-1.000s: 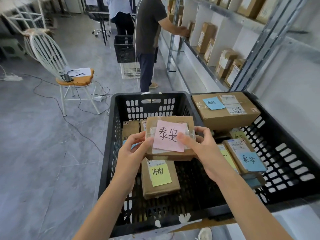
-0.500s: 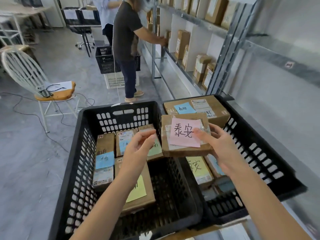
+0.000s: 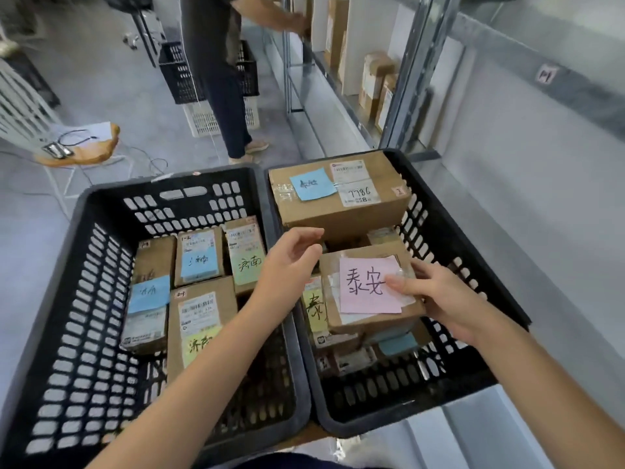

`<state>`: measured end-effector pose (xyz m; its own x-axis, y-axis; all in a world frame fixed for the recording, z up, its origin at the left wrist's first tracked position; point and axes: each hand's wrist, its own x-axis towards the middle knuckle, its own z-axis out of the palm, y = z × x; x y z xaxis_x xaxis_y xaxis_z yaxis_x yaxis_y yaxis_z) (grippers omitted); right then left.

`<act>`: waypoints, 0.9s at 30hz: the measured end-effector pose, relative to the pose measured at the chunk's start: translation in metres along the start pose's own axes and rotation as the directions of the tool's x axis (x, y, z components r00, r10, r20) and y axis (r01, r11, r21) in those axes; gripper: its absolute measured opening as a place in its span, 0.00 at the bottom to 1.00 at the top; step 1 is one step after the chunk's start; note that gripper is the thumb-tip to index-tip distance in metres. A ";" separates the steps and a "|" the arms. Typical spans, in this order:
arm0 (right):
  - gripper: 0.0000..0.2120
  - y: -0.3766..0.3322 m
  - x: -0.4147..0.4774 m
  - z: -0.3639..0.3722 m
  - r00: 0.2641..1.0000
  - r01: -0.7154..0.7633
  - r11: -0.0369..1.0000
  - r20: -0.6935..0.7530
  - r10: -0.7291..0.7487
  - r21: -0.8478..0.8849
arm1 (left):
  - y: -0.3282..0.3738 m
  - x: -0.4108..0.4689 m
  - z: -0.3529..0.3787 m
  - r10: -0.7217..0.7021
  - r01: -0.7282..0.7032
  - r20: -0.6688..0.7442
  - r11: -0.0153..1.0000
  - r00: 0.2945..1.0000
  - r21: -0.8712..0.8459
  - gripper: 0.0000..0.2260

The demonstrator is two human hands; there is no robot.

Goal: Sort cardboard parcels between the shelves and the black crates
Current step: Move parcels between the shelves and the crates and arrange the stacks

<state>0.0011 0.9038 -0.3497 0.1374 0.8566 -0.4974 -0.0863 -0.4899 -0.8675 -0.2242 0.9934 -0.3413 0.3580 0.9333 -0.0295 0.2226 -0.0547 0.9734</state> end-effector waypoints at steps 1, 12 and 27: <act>0.32 0.000 0.002 -0.009 1.000 0.003 1.000 -0.011 -0.002 0.007 | -0.001 0.003 0.006 -0.014 0.014 0.003 1.000 1.000 0.014 0.12; 0.11 -0.008 0.047 -0.080 0.974 0.022 0.993 -0.228 0.006 0.119 | -0.017 0.033 0.055 -0.108 0.109 -0.019 0.987 0.994 0.117 0.12; 0.14 -0.010 0.081 -0.049 0.998 -0.030 0.999 0.060 0.028 0.039 | -0.014 0.058 0.064 -0.152 0.169 -0.190 0.982 0.970 0.078 0.13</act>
<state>0.0615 0.9699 -0.3811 0.0755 0.8508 -0.5200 -0.1292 -0.5088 -0.8512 -0.1485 1.0254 -0.3715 0.1414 0.9809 -0.1336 0.3500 0.0767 0.9336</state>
